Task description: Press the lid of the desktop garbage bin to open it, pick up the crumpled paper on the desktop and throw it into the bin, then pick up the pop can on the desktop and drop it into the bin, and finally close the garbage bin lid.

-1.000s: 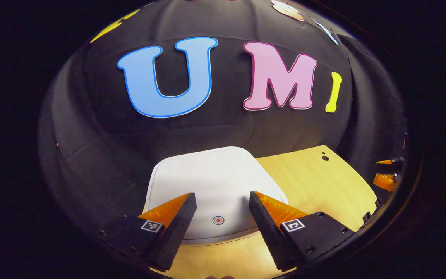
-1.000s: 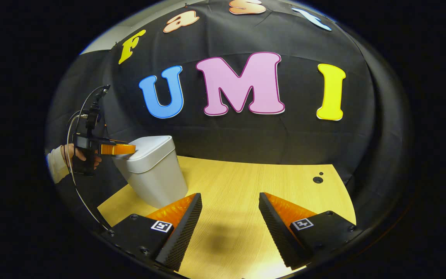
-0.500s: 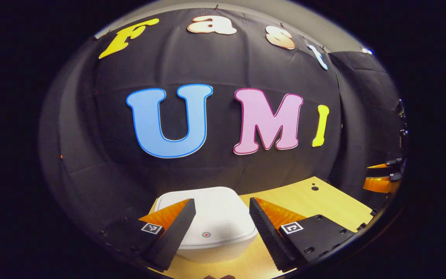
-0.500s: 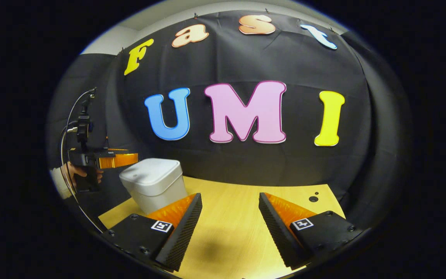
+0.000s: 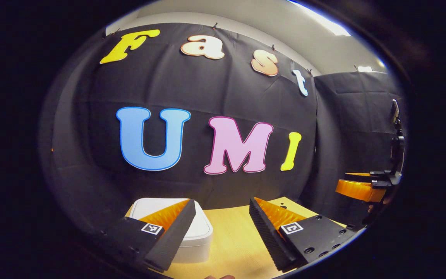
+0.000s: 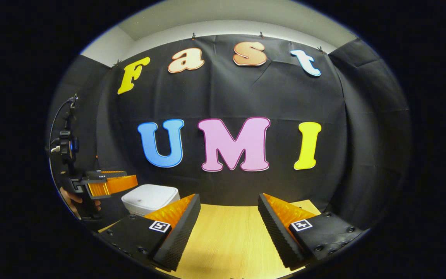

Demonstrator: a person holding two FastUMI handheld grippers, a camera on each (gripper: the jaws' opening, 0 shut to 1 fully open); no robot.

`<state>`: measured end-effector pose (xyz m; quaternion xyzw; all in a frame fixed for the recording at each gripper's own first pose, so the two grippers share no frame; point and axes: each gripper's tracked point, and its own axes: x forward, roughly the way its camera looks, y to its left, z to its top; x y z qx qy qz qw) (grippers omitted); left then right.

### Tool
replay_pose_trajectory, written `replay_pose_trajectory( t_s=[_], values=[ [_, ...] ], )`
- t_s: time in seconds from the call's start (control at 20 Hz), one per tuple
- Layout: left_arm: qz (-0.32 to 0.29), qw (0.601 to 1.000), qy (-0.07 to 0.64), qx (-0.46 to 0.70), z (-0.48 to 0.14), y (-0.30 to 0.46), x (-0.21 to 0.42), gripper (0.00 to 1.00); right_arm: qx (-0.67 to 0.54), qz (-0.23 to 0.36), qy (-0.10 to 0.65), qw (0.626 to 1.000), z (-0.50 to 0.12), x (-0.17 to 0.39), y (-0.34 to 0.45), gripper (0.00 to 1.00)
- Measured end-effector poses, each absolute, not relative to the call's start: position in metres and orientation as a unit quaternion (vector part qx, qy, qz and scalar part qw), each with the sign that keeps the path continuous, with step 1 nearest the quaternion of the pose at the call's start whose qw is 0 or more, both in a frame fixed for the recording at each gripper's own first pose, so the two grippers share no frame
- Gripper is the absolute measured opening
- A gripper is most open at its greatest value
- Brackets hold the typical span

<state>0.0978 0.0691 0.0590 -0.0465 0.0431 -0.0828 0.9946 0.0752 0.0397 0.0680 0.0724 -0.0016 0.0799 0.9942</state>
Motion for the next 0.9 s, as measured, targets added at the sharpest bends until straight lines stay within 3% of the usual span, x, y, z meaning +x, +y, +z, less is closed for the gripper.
replay_pose_trajectory(
  t_s=[0.3, 0.4, 0.9],
  values=[
    [-0.038, 0.998, 0.032, -0.024, 0.072, 0.071, 0.079, 0.94, 0.077, 0.098, -0.030, 0.992, 0.086, 0.083, 0.030, 1.00],
    [-0.037, 0.999, 0.020, -0.025, 0.079, 0.061, 0.077, 0.94, 0.077, 0.102, -0.039, 0.991, 0.093, 0.085, 0.020, 0.97],
    [-0.026, 0.999, -0.017, -0.014, 0.099, 0.038, 0.058, 0.94, 0.062, 0.098, -0.029, 0.993, 0.056, 0.078, 0.025, 0.96]
  ],
)
